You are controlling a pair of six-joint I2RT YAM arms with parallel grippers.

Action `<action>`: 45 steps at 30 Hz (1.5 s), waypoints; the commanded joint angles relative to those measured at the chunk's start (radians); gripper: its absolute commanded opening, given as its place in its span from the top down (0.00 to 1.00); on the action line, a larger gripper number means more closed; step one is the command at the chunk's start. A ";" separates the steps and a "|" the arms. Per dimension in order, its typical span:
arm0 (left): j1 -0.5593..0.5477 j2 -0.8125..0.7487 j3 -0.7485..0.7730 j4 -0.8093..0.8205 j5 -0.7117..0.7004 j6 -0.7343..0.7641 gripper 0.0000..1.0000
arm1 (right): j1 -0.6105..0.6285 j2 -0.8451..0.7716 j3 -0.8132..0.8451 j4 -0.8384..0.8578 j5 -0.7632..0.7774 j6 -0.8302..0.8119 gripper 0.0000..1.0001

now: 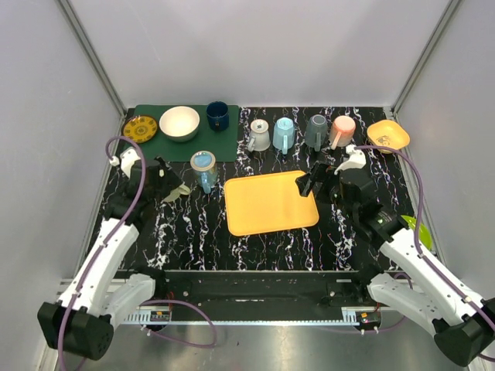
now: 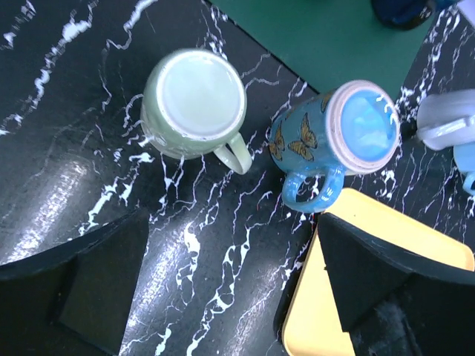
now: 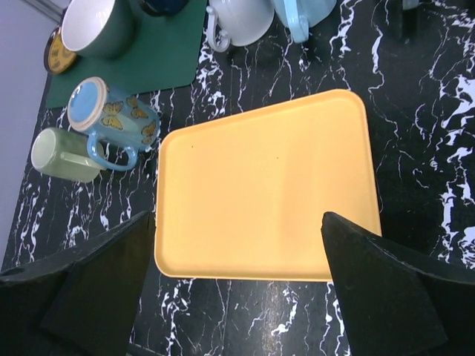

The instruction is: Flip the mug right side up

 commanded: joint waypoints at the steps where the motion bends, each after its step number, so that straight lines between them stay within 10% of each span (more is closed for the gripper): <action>1: 0.026 0.046 0.040 0.034 0.127 -0.007 0.01 | -0.002 -0.014 0.022 0.008 -0.037 -0.003 0.00; 13: -0.049 0.147 -0.113 0.119 -0.027 -0.395 0.18 | -0.002 -0.008 -0.009 0.032 -0.052 0.004 0.00; 24: -0.229 0.466 0.188 0.112 0.004 -0.029 0.17 | -0.001 -0.044 -0.004 0.000 -0.026 -0.013 0.00; 45: -0.138 0.678 0.281 0.179 0.081 0.229 0.36 | -0.001 -0.034 -0.003 -0.012 0.000 -0.028 0.00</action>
